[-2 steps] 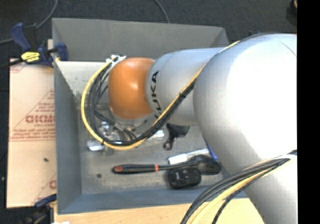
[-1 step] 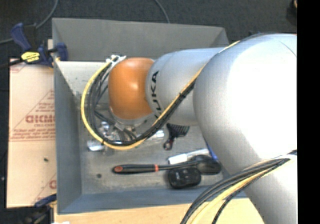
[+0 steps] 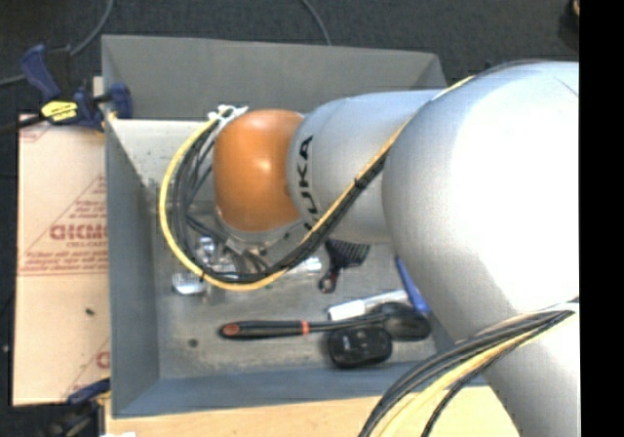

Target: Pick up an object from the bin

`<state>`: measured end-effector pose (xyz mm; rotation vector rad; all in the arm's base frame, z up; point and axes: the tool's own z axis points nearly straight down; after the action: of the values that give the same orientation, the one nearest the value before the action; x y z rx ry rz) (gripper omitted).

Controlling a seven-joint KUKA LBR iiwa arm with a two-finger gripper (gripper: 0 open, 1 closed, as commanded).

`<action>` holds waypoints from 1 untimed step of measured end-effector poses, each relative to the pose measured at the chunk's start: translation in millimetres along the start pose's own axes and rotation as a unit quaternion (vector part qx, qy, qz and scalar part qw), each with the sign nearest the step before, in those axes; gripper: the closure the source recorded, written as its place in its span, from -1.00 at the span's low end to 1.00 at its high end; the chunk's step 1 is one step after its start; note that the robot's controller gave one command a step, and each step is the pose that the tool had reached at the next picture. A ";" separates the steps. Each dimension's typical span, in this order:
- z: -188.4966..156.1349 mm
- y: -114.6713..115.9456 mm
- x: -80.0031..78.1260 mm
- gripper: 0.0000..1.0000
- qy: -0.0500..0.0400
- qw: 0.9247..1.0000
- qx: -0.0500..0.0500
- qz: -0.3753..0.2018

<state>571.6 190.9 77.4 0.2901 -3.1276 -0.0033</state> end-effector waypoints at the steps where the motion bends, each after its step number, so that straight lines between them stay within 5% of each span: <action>1: -22.2 -0.2 0.1 1.00 0.000 1.000 0.000 0.001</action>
Offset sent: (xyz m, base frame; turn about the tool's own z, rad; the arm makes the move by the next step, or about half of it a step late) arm -0.0002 0.0001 0.1204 0.0000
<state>571.5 190.6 99.6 0.2882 -3.1273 -0.0031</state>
